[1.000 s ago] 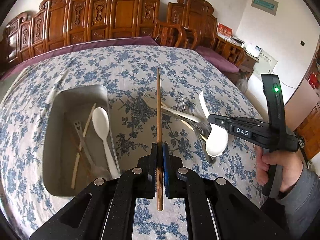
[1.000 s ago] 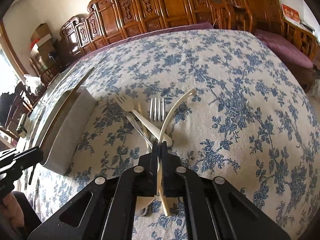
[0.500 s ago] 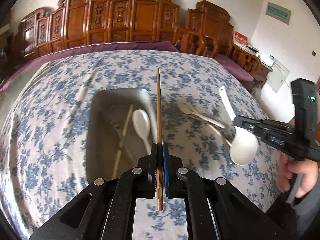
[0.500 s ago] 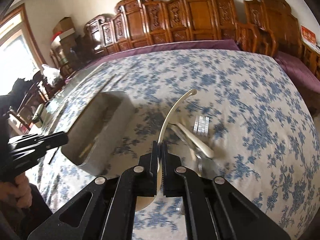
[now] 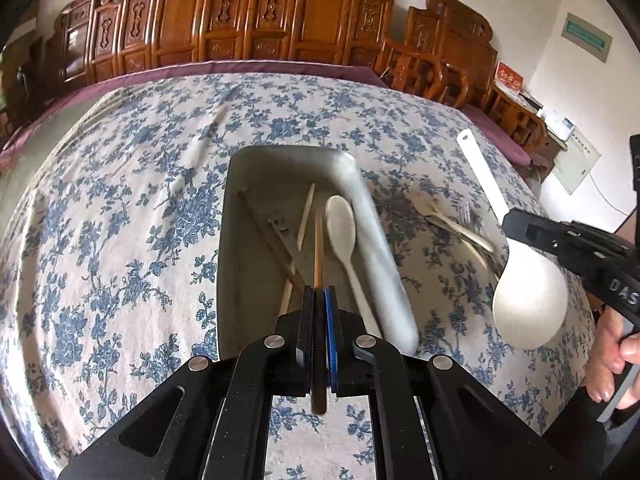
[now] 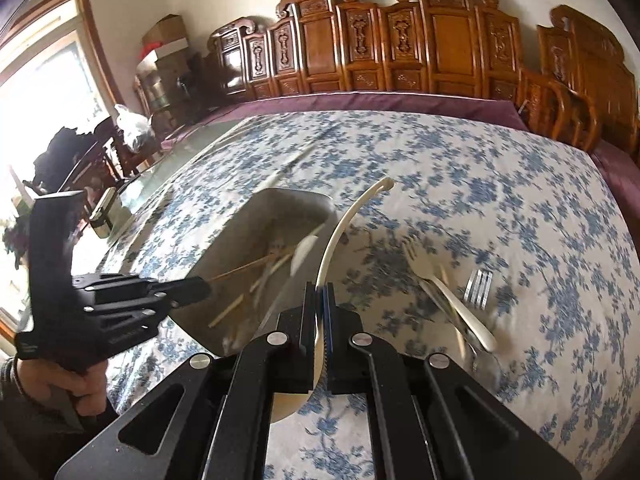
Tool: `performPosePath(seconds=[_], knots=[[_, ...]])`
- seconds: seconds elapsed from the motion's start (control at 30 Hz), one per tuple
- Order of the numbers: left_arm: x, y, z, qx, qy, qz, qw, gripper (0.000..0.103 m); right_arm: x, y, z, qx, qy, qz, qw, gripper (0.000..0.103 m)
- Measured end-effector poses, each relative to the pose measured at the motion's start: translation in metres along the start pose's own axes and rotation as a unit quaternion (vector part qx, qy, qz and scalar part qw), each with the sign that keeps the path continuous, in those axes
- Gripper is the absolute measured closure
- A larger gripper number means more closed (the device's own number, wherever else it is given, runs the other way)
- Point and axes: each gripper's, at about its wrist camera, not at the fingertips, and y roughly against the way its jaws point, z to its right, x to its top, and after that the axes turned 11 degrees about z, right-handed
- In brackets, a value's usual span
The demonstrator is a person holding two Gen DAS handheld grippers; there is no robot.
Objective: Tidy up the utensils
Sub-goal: 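Lower the chopstick into the tray and open the left gripper while the right gripper carries the spoon over, then lower the white spoon into the tray and open the right gripper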
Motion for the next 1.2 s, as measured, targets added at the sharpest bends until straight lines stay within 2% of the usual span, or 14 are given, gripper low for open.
performPosePath(seconds=[0.4, 0.5, 0.57, 0.77, 0.93, 1.2], knots=[[0.008, -0.014, -0.005, 0.016, -0.002, -0.002, 0.9999, 0.099, 0.008, -0.019, -0.019, 0.011, 0.011, -0.009, 1.000, 0.099], [0.010, -0.011, -0.007, 0.025, -0.004, 0.001, 0.9997, 0.090, 0.009, -0.023, -0.020, 0.013, 0.010, -0.012, 1.000, 0.099], [0.012, -0.008, -0.009, 0.030, -0.004, 0.007, 0.9995, 0.078, 0.009, -0.026, -0.023, 0.013, 0.013, -0.014, 1.000, 0.099], [0.014, 0.006, -0.022, 0.054, -0.006, 0.022, 0.9983, 0.067, 0.013, -0.040, -0.035, 0.017, 0.027, -0.018, 0.999, 0.099], [0.018, 0.016, -0.035, 0.073, 0.001, 0.035, 0.9967, 0.059, 0.017, -0.056, -0.044, 0.020, 0.035, -0.020, 0.999, 0.099], [0.019, 0.024, -0.043, 0.090, -0.002, 0.042, 0.9950, 0.054, 0.014, -0.084, -0.062, 0.025, 0.060, -0.036, 0.997, 0.099]])
